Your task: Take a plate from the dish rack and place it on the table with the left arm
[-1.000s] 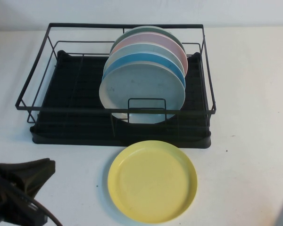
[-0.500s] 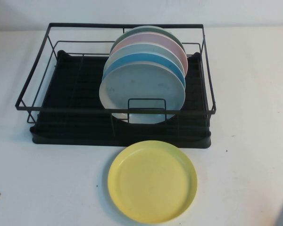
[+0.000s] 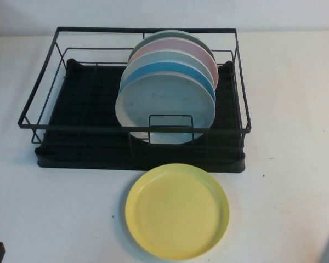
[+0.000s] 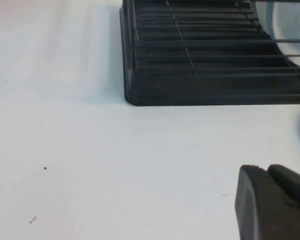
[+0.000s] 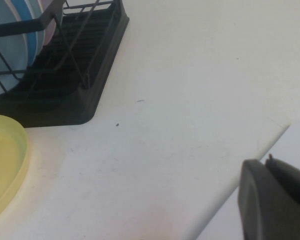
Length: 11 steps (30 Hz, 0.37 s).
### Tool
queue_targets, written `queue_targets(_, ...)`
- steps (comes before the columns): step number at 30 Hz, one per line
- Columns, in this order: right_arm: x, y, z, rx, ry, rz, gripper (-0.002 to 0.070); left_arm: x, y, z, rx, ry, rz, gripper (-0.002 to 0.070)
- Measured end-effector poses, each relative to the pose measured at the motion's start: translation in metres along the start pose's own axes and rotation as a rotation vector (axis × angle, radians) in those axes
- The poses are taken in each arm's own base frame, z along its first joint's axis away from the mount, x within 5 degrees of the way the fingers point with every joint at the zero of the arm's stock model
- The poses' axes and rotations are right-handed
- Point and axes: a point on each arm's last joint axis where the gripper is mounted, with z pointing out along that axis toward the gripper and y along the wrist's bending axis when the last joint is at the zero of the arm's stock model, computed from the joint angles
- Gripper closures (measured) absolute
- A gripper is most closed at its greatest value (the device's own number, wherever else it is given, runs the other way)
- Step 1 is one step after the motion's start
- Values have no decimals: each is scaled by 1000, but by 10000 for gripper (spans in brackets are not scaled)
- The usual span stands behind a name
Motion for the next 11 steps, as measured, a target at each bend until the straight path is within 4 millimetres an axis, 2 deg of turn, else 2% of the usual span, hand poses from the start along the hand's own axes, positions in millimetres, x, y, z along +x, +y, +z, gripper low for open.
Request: queue_targets(11,0,0,0,0,0,0,696,0,1,0,-27,2,22,676)
